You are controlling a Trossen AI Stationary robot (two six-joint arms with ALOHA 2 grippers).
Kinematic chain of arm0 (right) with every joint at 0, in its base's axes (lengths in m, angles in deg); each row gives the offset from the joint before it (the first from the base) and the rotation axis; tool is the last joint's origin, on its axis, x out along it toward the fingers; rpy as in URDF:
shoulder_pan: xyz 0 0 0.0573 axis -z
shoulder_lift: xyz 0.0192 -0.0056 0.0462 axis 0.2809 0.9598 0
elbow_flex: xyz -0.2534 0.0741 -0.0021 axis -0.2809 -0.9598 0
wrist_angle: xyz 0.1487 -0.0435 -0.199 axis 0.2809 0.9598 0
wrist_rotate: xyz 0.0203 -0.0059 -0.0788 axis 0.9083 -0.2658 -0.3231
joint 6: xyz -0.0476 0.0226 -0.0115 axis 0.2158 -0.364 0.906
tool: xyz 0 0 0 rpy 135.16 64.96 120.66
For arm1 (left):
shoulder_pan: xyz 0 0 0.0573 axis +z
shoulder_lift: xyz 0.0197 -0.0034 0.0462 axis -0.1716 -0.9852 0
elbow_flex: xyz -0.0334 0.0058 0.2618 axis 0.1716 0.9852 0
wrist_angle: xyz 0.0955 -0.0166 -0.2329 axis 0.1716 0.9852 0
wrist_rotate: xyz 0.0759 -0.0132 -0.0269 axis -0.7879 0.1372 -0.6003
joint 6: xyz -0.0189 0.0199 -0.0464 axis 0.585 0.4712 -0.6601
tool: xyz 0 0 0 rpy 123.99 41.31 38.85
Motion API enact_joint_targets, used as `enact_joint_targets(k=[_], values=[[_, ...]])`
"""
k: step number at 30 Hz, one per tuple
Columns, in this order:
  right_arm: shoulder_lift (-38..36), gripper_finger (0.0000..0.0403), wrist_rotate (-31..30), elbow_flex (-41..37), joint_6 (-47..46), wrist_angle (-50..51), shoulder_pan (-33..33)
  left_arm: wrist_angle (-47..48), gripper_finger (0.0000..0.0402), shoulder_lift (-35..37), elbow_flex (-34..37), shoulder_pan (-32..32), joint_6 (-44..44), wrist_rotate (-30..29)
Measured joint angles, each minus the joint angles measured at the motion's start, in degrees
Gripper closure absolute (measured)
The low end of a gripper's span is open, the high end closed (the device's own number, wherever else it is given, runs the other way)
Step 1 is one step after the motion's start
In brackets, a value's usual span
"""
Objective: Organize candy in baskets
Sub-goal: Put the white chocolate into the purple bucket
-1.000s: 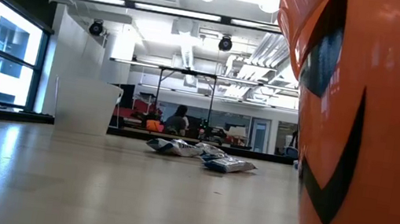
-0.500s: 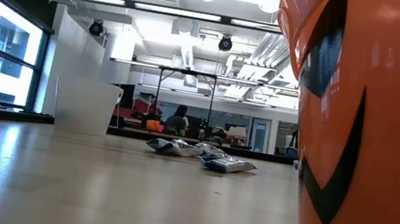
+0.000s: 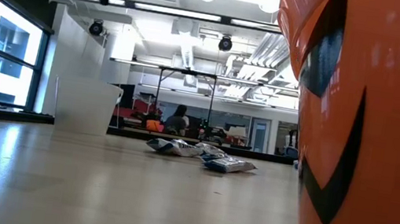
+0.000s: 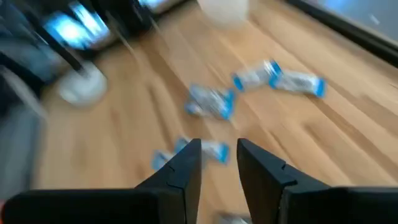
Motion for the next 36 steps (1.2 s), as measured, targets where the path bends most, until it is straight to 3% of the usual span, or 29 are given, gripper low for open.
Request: enact_joint_targets(k=[6,13,18,25,30,36], values=[[16.67,0.0291,-0.09,13.92,9.06,15.38,5.81,9.45,0.0313,0.00,0.00,0.02,-1.48,-2.15],[30.77,0.0288,-0.10,27.45,23.19,24.95,11.29,10.58,0.0313,0.00,0.00,0.02,1.25,-2.10],[39.21,0.0288,-2.04,33.56,38.63,30.06,12.37,12.58,0.0313,0.02,-0.02,0.02,3.72,-3.25],[47.11,0.0288,-6.21,37.77,59.60,30.04,11.94,17.54,0.0313,2.33,-0.08,0.86,3.93,-6.55],[50.53,0.0288,-7.73,38.21,72.26,24.33,11.90,18.43,0.0313,4.09,-0.07,2.04,5.15,-8.66],[56.37,0.0289,-9.73,38.23,71.15,19.41,12.26,18.29,0.0313,5.61,-0.04,3.46,6.06,-10.86]])
